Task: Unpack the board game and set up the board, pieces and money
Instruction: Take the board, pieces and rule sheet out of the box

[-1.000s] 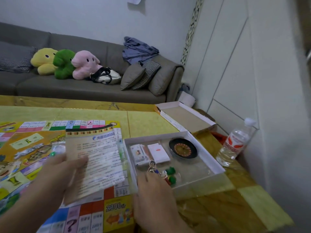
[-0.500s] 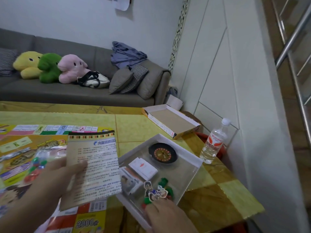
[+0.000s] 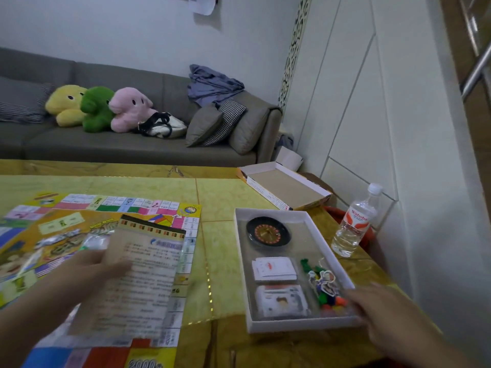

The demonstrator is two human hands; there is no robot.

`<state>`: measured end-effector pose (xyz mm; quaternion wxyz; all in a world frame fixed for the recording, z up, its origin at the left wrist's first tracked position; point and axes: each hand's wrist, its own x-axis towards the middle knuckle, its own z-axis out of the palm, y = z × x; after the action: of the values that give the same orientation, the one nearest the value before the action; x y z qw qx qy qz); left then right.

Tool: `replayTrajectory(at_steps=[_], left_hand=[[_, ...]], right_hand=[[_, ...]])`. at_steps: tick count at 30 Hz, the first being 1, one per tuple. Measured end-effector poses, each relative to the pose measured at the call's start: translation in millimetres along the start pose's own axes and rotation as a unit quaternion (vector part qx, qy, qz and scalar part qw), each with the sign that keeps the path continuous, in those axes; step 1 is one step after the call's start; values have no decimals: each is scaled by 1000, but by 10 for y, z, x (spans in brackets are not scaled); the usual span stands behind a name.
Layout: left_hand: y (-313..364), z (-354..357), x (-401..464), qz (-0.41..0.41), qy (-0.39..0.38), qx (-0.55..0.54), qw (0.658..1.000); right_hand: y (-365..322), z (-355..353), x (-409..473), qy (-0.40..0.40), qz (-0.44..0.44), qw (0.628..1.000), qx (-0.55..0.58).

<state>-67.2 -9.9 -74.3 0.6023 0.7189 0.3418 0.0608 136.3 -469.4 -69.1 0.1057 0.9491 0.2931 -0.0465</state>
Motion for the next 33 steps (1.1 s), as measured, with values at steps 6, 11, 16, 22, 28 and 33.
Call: replayTrajectory(at_steps=[6,11,16,22,28,33], left_hand=[[-232,74,145,31,-35,151,988],[-391,430,235,115,-29,110,987],[-309,774,429,127,5,94,987],[-55,1127,778,154,2,151,976],[-28,1460,1110,169,16,183,968],[-50,1625,1246,164,26,172,971]], right_hand=[[161,-42,69,27,75,996,-33],[72,-184,354,20,127,991,-48],[-412,-557,1186,87,84,980,157],[-436,-483,2748,91,91,971,201],[-425,-370,3431,-23,58,997,37],[-752,-387,3487,0,-8,988,151]])
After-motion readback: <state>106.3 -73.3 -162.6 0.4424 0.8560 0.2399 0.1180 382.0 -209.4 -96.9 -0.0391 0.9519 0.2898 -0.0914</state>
